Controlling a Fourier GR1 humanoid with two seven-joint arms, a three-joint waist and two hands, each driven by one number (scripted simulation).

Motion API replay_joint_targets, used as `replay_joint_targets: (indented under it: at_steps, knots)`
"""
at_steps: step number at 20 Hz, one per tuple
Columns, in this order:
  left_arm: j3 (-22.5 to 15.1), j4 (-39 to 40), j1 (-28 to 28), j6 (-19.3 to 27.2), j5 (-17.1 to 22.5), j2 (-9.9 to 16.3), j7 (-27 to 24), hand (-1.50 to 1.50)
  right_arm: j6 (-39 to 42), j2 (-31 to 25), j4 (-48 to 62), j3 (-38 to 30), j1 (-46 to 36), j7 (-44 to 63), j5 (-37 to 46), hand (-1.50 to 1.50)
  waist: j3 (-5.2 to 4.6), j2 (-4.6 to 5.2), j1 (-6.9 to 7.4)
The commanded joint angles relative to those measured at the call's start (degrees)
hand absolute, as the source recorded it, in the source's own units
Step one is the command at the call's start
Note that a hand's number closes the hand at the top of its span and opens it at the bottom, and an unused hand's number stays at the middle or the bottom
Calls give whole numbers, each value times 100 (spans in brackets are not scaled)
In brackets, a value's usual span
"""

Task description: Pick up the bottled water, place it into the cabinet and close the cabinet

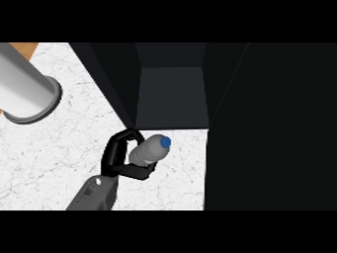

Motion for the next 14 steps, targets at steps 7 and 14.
replay_joint_targets:
  at_steps: [7,14]
  knots:
    - [-1272,-809,-1129,1616,1091,-12,1589,150,91,-213,-384,-514,207,-137,-526,-150,-1,36,-58]
    - [-1426,-241,-2163,2391,1521,-12,2187,150,269,-356,-725,-799,452,-219,-771,-150,-1,61,-126]
